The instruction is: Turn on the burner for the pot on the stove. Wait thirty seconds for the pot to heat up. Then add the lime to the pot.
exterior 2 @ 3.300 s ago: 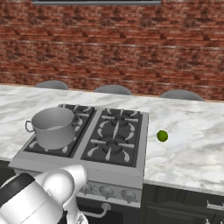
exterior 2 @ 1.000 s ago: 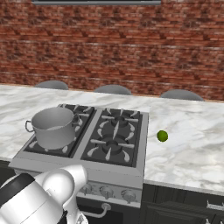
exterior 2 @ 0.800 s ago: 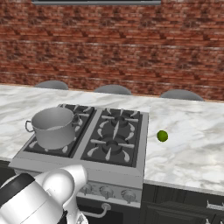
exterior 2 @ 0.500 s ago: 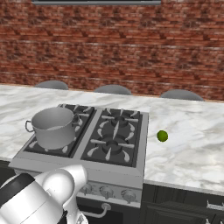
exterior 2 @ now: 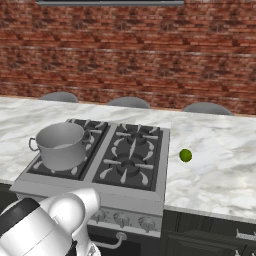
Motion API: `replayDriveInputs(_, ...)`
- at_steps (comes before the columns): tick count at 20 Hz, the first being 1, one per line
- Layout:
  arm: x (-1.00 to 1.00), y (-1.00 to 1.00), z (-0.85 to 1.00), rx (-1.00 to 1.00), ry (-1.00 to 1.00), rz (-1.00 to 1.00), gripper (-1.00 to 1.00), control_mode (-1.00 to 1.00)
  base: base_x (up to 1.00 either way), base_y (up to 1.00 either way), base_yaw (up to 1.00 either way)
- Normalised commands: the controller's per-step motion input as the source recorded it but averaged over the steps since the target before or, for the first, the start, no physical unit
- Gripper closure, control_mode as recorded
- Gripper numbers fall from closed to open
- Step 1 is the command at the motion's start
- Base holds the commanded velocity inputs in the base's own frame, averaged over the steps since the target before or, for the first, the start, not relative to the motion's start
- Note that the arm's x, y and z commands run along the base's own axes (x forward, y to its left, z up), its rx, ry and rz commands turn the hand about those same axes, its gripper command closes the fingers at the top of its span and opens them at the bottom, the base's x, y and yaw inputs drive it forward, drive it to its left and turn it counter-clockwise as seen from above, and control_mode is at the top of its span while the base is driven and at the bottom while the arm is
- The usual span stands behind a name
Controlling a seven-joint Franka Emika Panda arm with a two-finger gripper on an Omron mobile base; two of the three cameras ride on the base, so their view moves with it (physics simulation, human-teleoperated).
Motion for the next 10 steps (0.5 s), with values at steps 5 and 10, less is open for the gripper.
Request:
replayDriveInputs(5,0.0,0.0,0.0,0.0,0.0,0.0,1.0,-1.0,0.0,0.0,0.0)
replayDriveInputs(10,0.0,0.0,0.0,0.0,0.0,0.0,1.0,-1.0,0.0,0.0,0.0)
